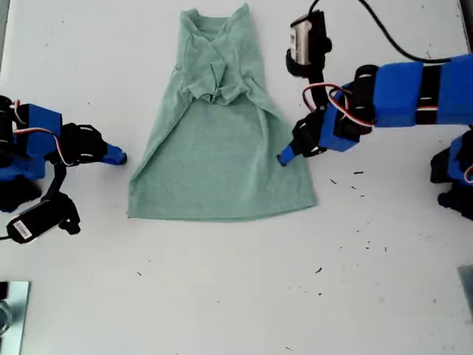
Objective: Fold t shirt
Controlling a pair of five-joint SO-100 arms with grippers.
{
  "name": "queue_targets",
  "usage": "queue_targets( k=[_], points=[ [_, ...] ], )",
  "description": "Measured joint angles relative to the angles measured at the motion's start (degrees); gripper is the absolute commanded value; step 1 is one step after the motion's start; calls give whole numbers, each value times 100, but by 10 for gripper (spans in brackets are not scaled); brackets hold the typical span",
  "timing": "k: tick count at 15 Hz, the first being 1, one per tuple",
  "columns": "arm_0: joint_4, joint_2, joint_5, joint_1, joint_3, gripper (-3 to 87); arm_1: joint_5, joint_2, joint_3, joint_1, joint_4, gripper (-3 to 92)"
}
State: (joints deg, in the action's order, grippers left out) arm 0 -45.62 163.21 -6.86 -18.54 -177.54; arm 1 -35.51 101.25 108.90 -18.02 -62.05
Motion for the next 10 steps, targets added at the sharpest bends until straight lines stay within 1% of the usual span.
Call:
queue_targets(
  k=[2, 3, 4, 6, 7, 8, 10],
  points=[
    [0, 0, 0, 0, 0, -2, 26, -88, 536, 0, 606, 227],
    [0, 0, 0, 0, 0, -2, 53, -193, 712, -26, 756, 172],
    [0, 0, 0, 0, 0, -2, 53, -264, 773, -35, 817, 0],
    [0, 0, 0, 35, 0, -2, 53, -457, 747, -35, 817, 0],
    [0, 0, 0, 97, 0, -2, 53, -589, 589, -35, 703, 0],
    [0, 0, 0, 141, 0, -2, 26, -729, 176, 35, 281, 0],
    [0, 0, 0, 149, 0, -2, -105, -659, -387, 141, -879, 0]
  ],
)
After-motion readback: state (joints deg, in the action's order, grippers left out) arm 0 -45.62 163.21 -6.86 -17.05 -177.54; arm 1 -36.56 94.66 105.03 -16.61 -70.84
